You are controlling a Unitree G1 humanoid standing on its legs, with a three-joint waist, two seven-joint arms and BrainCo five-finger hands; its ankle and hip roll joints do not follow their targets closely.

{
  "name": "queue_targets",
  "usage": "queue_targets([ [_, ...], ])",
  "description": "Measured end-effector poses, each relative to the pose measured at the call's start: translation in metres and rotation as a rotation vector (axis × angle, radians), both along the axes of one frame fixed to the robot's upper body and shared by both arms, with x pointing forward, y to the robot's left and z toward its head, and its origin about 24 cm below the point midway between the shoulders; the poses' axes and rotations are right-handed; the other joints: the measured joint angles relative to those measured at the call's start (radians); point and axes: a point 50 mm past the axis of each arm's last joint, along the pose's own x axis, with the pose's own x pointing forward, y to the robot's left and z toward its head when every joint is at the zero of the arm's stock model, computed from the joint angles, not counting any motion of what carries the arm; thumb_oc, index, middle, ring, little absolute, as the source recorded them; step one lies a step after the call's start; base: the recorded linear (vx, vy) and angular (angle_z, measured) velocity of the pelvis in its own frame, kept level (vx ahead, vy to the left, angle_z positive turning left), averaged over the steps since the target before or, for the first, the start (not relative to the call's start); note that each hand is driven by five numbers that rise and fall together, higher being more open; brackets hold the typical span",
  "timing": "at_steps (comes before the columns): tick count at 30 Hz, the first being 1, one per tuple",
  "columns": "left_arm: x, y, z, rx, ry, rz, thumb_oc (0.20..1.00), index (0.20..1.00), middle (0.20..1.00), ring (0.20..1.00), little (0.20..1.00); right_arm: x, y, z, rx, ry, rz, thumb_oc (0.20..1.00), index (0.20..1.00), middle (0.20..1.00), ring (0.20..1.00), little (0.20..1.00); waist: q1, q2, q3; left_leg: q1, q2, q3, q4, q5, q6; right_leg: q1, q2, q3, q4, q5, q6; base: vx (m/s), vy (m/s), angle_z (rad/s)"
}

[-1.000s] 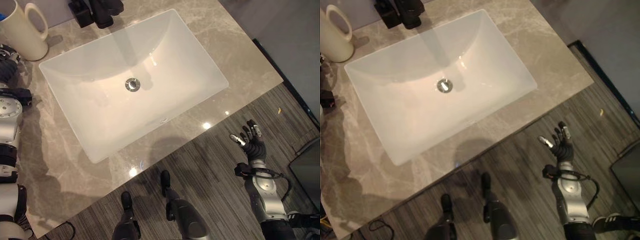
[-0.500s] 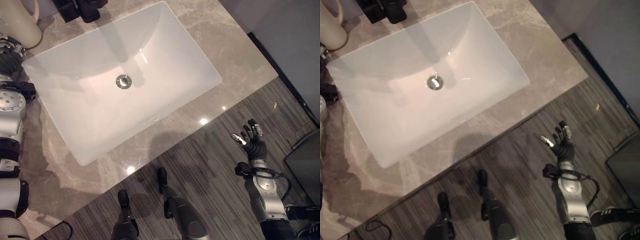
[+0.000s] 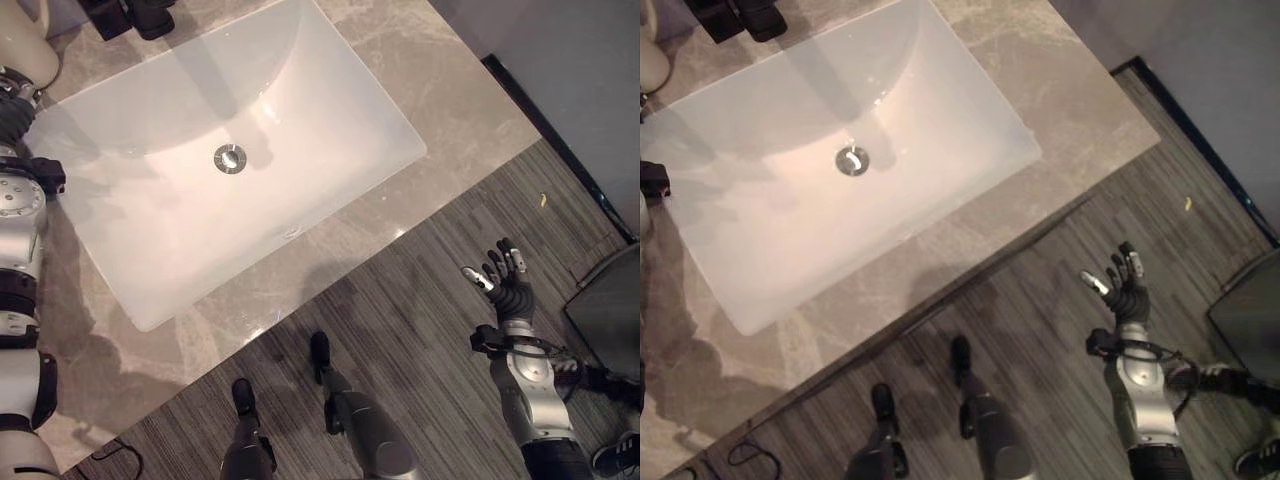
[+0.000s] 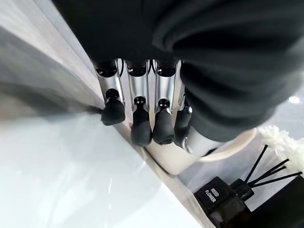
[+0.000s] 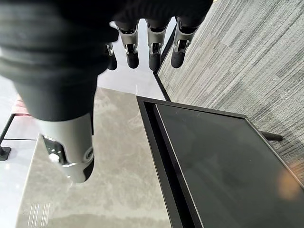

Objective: Put brush and paste in cup on sink, flatten towel.

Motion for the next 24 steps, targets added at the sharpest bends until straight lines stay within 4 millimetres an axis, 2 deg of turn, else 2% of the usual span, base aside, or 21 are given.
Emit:
queue_targets([
  [13, 0.003, 0.002, -0.001, -0.014, 0.014, 0.008, 0.2, 0.2, 0.2, 0.2, 0.2, -0.005, -0.002, -0.005, 0.0, 0.022, -0.006, 1.0, 1.0, 1.0, 1.0, 1.0, -0.001, 0.006, -0.025, -0.024, 0.006, 0.0, 0.0, 0.005, -0.007, -0.024, 0.006, -0.001, 0.0, 0.004, -0.013, 0.0, 0.001, 0.0],
  [20, 0.011, -0.009, 0.005, 0.032, 0.029, -0.018, 0.2, 0.2, 0.2, 0.2, 0.2, -0.005, -0.002, -0.006, -0.001, 0.021, -0.004, 1.0, 1.0, 1.0, 1.0, 1.0, 0.004, 0.006, -0.032, -0.039, 0.004, -0.003, 0.0, 0.009, -0.01, -0.039, 0.004, -0.002, 0.0, 0.008, -0.02, 0.0, 0.0, 0.0],
  [24, 0.011, -0.009, 0.005, 0.028, 0.03, -0.016, 0.2, 0.2, 0.2, 0.2, 0.2, -0.005, -0.002, -0.005, -0.001, 0.019, -0.004, 1.0, 1.0, 1.0, 1.0, 1.0, 0.002, 0.006, -0.032, -0.039, 0.005, -0.002, 0.0, 0.011, -0.012, -0.04, 0.005, -0.002, 0.0, 0.01, -0.022, 0.0, 0.0, 0.0],
])
